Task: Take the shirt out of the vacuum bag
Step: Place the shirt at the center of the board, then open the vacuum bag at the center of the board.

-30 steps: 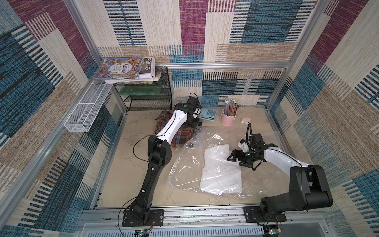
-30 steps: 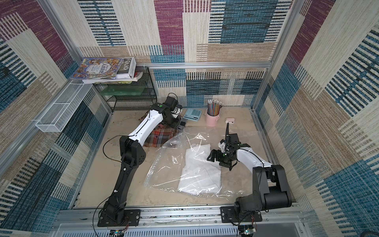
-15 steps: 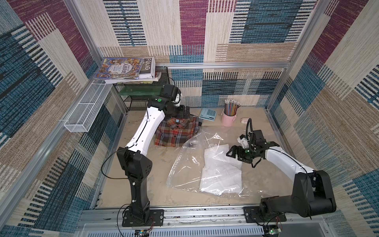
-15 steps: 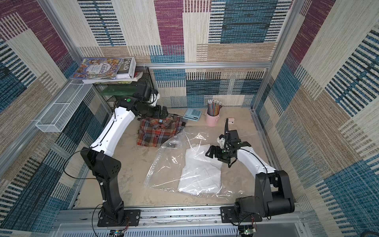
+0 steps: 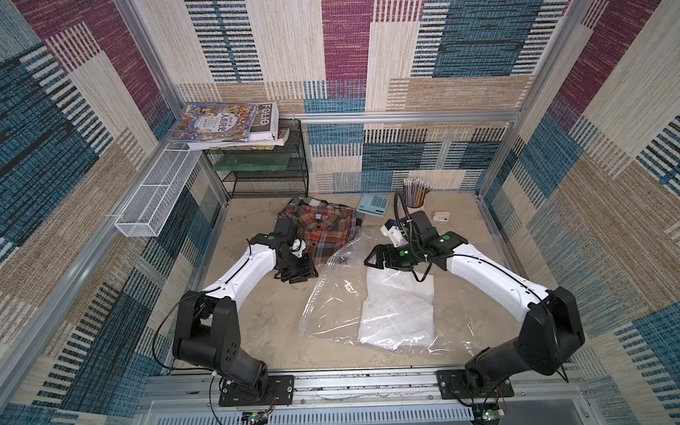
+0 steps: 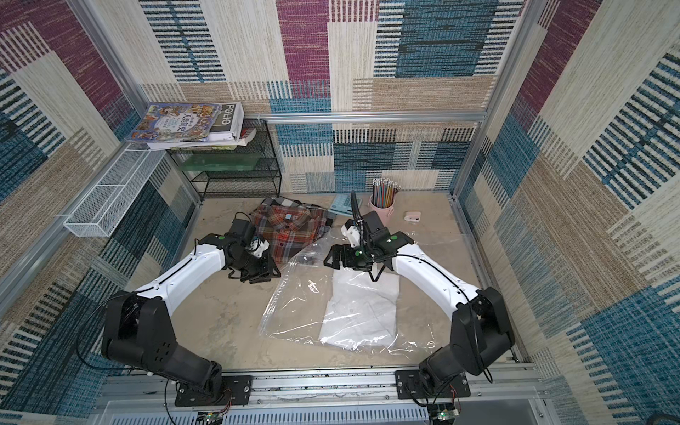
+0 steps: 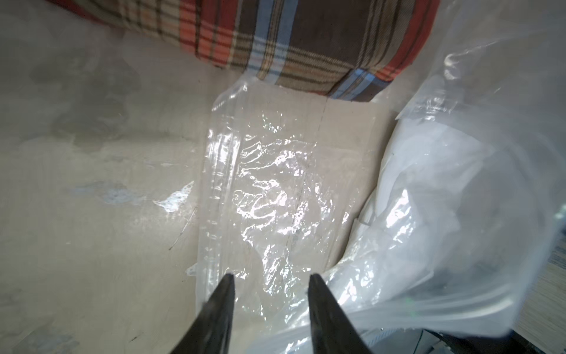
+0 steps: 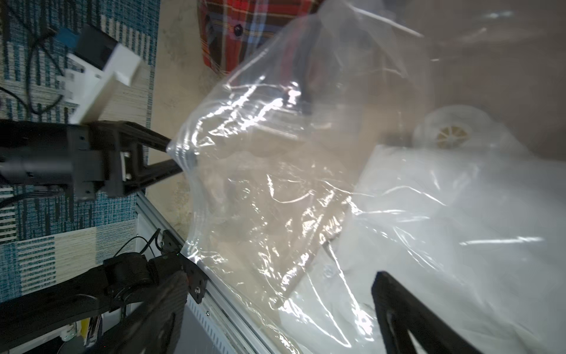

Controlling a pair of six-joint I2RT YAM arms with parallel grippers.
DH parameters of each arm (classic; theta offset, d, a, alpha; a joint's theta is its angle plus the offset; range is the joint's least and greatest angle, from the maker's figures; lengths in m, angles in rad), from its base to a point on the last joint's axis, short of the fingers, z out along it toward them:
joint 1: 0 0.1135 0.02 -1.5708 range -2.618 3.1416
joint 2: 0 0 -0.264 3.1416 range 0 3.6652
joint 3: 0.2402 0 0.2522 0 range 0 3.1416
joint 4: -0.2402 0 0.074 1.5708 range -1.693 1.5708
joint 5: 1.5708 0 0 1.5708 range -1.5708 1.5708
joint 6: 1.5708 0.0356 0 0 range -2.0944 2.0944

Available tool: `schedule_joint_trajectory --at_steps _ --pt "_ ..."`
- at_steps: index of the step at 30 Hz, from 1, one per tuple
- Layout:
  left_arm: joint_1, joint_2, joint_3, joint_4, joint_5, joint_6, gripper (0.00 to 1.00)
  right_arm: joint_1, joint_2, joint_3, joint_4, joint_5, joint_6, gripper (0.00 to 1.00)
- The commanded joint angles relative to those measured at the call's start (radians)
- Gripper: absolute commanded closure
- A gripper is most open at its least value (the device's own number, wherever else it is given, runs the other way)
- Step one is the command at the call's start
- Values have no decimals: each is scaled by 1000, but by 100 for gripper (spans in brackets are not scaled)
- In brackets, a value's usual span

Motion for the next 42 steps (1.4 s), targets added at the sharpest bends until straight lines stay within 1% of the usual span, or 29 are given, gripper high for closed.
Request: schedule_joint_trajectory --at_steps 1,4,5,7,12,17,22,24,28,32,37,41,42 --pt "-49 -10 -50 117 115 -22 55 82 85 131 -56 56 38 5" --pt "-91 -12 -89 167 141 -42 55 155 192 268 -128 93 36 5" --pt "-93 -14 -101 179 174 -54 55 168 218 298 -147 111 38 5" --pt "-104 -40 -128 210 197 -81 57 193 267 351 -173 128 43 6" --pt "-165 -111 -136 220 199 -101 54 247 330 441 -269 190 36 6" --pt "-178 -143 -183 281 213 -139 54 263 319 376 -270 225 49 9" --pt "-188 -131 -200 289 218 -134 54 289 316 387 -332 293 48 11" --pt "-190 -132 -211 291 219 -133 54 303 321 390 -357 309 48 14" --pt "-193 -148 -233 299 215 -135 54 340 335 383 -397 352 64 15" --pt "-195 -161 -257 303 211 -136 54 362 331 360 -425 411 94 21" --pt "-194 -155 -281 312 214 -128 55 385 340 359 -455 454 104 30" --pt "-195 -154 -289 313 213 -121 55 395 344 358 -477 495 114 39" --pt "-194 -155 -289 309 209 -118 55 396 342 355 -483 507 117 43"
